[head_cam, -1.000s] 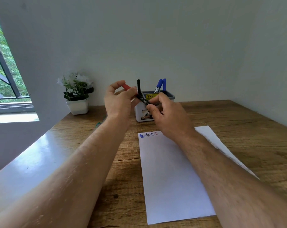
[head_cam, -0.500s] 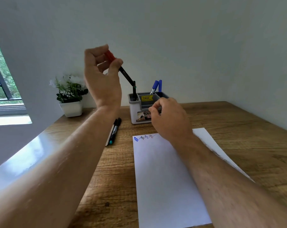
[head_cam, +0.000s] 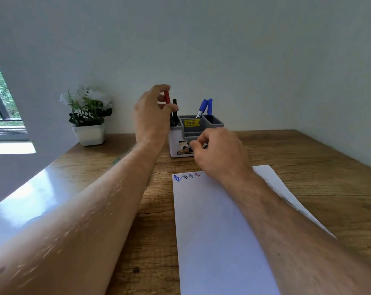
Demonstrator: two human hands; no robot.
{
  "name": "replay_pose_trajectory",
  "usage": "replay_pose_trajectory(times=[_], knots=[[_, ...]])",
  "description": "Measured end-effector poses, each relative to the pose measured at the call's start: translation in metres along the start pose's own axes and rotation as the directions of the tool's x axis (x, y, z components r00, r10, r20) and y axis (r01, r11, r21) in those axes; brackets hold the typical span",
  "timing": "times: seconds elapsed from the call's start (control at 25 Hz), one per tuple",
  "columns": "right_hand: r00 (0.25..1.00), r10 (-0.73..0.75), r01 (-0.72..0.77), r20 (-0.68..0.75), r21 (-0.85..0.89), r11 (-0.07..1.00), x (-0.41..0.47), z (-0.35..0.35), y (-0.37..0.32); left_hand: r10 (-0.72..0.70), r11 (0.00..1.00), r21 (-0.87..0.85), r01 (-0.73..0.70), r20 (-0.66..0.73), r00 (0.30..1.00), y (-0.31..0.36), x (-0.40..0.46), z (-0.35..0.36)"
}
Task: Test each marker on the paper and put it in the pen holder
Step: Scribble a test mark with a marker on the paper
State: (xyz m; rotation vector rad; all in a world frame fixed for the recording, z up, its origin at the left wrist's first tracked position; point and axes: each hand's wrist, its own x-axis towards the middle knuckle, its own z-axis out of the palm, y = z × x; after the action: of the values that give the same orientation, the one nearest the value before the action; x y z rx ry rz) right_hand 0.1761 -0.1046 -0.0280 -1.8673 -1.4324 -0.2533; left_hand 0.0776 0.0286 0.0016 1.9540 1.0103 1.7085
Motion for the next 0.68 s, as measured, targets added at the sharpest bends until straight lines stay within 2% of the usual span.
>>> replay_pose_trajectory(times=[0.28,0.6,0.68], knots=[[0.996,0.016,-0.013,0.091,-0.034,0.999,-0.001,-0.001,-0.001,-0.087,0.988,0.138,0.064,0.164,0.983,-0.009,0.0,0.006],[0.963,-0.016,0.019,0.268,-0.011,1.0,-0.002,-0.003,-0.004,-0.212,0.955,0.229,0.187,0.093,0.973,0.015,-0.006,-0.011],[0.959,-0.016,0.018,0.284,-0.006,1.0,-0.002,-0.004,-0.004,-0.277,0.924,0.302,0.236,0.1,0.956,0.021,0.001,-0.027]])
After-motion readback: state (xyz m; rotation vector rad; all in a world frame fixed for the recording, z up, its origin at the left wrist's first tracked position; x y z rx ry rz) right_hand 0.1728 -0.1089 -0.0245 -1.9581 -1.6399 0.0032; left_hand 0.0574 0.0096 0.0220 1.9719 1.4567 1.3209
